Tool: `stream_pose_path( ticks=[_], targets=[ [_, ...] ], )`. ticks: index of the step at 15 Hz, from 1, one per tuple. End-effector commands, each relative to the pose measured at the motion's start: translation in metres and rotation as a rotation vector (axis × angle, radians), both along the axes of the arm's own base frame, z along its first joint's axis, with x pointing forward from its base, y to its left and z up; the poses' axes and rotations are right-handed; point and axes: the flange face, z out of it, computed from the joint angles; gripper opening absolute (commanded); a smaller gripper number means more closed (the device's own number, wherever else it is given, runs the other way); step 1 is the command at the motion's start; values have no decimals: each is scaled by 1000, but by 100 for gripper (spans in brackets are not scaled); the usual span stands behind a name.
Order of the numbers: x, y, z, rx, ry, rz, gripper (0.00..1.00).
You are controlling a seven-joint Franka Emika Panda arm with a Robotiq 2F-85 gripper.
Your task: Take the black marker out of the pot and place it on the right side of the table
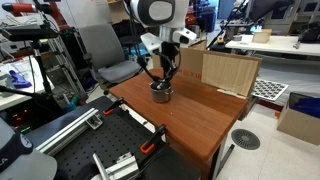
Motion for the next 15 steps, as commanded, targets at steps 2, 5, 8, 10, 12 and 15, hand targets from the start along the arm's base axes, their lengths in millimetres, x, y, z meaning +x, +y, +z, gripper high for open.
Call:
stream_pose_path(
  ticks=[2,5,8,10,12,15],
  targets=[
    [-12,-10,42,2,3,-1,5],
    [-23,-25,66,13,71,13,5],
    [-32,-45,83,28,135,6,5],
    [-35,-62,92,46,162,-7,5],
    [-35,-80,100,59,194,-26,5],
    [-32,-105,109,89,220,-22,5]
  ],
)
